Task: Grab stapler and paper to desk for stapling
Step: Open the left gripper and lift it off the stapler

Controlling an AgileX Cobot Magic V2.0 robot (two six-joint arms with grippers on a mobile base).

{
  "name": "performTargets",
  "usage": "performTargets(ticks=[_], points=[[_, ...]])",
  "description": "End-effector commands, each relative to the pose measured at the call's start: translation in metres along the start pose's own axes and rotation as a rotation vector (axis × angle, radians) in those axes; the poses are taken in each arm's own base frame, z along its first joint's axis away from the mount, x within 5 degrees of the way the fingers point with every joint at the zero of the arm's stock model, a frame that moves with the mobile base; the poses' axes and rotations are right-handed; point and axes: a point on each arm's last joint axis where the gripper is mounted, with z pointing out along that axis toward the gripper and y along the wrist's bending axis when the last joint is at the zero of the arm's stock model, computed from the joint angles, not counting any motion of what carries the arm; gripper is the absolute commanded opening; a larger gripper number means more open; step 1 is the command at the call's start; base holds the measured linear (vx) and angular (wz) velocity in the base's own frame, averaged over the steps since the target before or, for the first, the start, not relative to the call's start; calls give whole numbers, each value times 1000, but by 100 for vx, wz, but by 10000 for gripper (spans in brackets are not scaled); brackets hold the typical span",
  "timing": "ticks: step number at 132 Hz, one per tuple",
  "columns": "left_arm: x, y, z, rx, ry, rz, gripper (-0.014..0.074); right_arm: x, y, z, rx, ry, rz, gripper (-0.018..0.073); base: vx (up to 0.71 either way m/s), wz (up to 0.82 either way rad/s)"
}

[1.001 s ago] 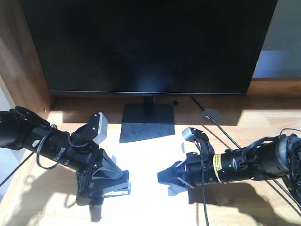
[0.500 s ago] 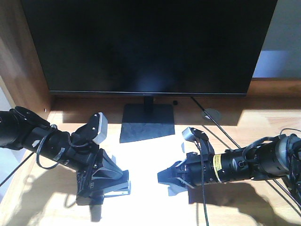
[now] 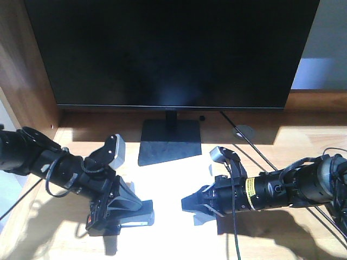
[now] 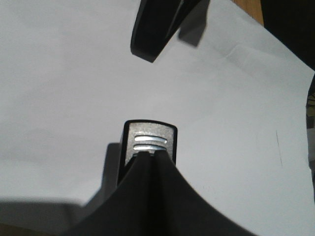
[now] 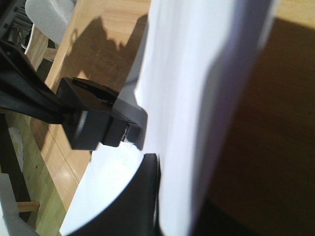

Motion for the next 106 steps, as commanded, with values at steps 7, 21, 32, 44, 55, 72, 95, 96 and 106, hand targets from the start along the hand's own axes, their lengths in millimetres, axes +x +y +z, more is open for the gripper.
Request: performTargets(ticks=[7, 21, 32, 44, 55, 72, 95, 96, 106], points=[[-8, 4, -1, -12, -32, 15, -6, -14, 14, -7, -65, -61, -27, -3, 0, 0], [-3, 5, 2, 0, -8, 15, -6, -14, 14, -7, -65, -65, -24, -3, 0, 0], [0, 5, 3, 4, 10, 22, -6, -14, 14, -7, -65, -64, -24, -3, 0, 0], [0, 5, 3, 5, 12, 24, -6, -14, 14, -7, -65, -64, -24, -3, 0, 0], [0, 5, 3, 5, 13, 24, -6, -14, 14, -7, -65, -64, -24, -3, 0, 0], [0, 5, 3, 5, 13, 24, -6, -14, 14, -7, -65, -64, -24, -3, 0, 0], [-2, 4, 2, 11, 7, 27, -6, -14, 14, -7, -65, -64, -24, -3, 0, 0], [-2, 3, 1, 13, 5, 29, -6, -14, 14, -7, -65, -64, -24, -3, 0, 0], [-5, 2, -1, 17, -2, 28, -6, -14, 14, -7, -65, -64, -24, -3, 0, 0]])
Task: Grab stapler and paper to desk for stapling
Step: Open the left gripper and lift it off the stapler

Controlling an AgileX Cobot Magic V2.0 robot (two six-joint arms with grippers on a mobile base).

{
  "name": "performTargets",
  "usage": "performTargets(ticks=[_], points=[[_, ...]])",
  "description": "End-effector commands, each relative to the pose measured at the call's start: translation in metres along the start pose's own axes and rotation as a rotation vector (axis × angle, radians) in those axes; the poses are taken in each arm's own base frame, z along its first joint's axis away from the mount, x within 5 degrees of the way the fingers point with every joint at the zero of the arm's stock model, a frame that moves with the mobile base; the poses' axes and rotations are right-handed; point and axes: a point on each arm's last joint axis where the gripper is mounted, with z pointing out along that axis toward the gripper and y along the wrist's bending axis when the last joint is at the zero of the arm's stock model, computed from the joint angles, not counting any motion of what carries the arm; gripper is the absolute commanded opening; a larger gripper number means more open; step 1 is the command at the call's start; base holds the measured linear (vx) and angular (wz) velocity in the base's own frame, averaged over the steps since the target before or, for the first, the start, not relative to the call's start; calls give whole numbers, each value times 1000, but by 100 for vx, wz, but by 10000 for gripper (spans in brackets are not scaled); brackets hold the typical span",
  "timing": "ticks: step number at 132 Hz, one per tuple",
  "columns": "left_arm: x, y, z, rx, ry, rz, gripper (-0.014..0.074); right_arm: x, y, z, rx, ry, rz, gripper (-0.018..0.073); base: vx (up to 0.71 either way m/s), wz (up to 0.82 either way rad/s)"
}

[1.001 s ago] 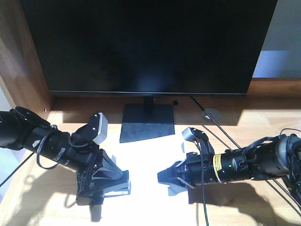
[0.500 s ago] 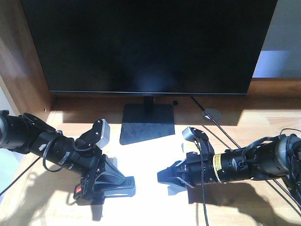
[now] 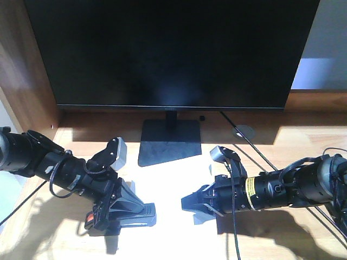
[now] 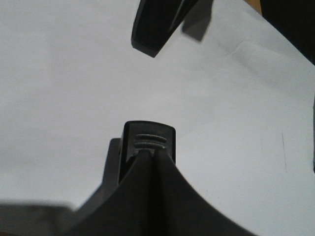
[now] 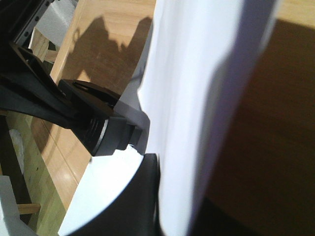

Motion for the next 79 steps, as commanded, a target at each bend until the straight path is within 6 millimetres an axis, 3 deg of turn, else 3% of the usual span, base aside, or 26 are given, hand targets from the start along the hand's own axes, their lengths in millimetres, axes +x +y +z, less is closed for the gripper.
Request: performTargets(ticks=[1, 33, 79], points=[[-12, -4, -9, -9, 2, 51, -6, -13, 14, -6, -65, -58, -30, -3, 0, 0], [-36, -17, -32, -83, -29, 134, -6, -13, 14, -6, -65, -58, -30, -3, 0, 0], [-78, -51, -79, -247, -94, 266, -6, -13, 14, -6, -65, -58, -30, -3, 0, 0]])
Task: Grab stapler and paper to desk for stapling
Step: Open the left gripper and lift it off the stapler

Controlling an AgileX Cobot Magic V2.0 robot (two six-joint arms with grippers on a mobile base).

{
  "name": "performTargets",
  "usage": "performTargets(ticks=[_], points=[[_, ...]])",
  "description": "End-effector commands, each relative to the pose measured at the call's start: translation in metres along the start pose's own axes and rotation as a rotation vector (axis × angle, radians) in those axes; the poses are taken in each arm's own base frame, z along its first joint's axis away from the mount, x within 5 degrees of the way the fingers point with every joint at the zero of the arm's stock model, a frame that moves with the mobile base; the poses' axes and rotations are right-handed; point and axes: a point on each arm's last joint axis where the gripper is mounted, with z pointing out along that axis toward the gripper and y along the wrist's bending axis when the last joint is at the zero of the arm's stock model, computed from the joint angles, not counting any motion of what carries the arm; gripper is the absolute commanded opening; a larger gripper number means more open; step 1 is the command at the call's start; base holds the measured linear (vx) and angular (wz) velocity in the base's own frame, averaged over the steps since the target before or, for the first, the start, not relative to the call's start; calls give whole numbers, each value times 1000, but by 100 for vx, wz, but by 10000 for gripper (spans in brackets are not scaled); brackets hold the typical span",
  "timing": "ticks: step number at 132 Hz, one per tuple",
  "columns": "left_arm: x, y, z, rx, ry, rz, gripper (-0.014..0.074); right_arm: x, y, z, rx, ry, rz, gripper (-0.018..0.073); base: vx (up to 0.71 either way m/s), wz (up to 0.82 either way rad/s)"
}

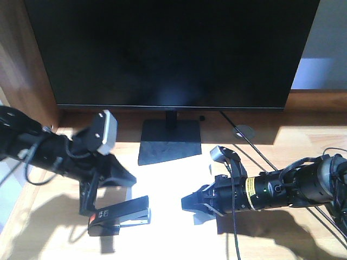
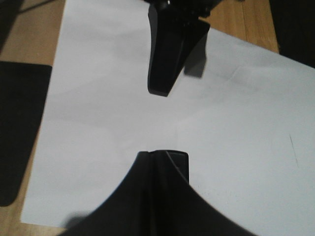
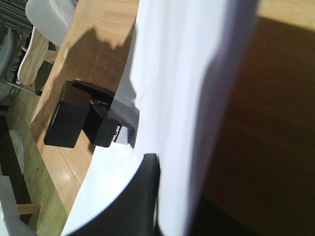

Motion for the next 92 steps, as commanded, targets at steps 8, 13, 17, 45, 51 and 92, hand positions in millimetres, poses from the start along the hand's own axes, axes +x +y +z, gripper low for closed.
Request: performTargets(ticks=[8, 13, 17, 45, 51, 92], points=[[-30, -7, -26, -96, -73, 36, -6, -13, 14, -6, -65, -58, -30, -3, 0, 0], [-32, -7, -28, -106, -75, 43, -6, -13, 14, -6, -65, -58, -30, -3, 0, 0], [-32, -7, -28, -107, -74, 43, -6, -13, 14, -6, -65, -58, -30, -3, 0, 0], [-33, -8, -29, -105, -76, 43, -6, -13, 14, -6, -62, -59, -29, 25, 0, 0], [-33, -8, -29, -105, -76, 42, -6, -14, 14, -7, -61, -60, -29, 48, 0, 0], [-33, -8, -29, -105, -76, 42, -6, -14, 12, -7, -45, -65, -37, 536, 0, 0]])
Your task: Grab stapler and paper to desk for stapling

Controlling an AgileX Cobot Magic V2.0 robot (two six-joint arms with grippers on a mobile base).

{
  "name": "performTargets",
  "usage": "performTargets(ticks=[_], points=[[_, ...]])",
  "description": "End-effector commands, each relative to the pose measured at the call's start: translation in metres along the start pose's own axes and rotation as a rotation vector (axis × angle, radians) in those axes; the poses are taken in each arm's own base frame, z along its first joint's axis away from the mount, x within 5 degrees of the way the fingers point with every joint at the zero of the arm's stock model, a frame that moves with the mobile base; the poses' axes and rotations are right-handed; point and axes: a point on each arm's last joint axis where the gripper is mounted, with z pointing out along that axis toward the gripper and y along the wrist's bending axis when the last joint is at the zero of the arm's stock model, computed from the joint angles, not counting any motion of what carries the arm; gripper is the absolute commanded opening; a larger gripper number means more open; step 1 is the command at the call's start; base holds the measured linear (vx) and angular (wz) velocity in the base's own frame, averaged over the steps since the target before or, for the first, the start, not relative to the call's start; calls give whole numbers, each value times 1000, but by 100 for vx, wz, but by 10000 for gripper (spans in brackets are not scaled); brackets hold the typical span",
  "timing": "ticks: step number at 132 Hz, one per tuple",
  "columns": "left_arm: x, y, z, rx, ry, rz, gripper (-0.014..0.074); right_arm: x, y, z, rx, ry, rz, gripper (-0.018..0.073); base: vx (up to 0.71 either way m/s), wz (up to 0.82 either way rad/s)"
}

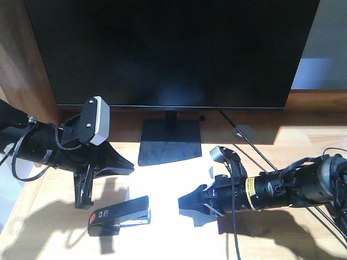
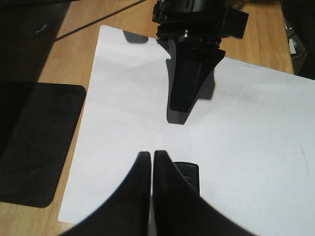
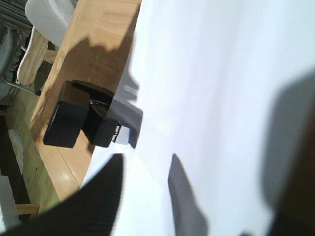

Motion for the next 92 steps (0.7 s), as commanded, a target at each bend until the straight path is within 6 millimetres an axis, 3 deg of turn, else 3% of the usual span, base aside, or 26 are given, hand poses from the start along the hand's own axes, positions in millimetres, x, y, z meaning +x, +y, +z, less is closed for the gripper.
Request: performTargets(ticks=[1, 19, 52, 92], points=[[-16, 0, -10, -35, -62, -1, -6, -14, 12, -7, -46, -65, -35, 561, 0, 0], [-16, 0, -10, -35, -62, -1, -6, -14, 10, -8, -17, -64, -37, 730, 0, 0], [-17, -1, -10, -31, -64, -9, -6, -23, 10, -20, 131, -101, -84, 687, 0, 0], [-17, -1, -11, -37, -62, -47, -6, -39, 18, -59, 465, -184, -243, 628, 0, 0]])
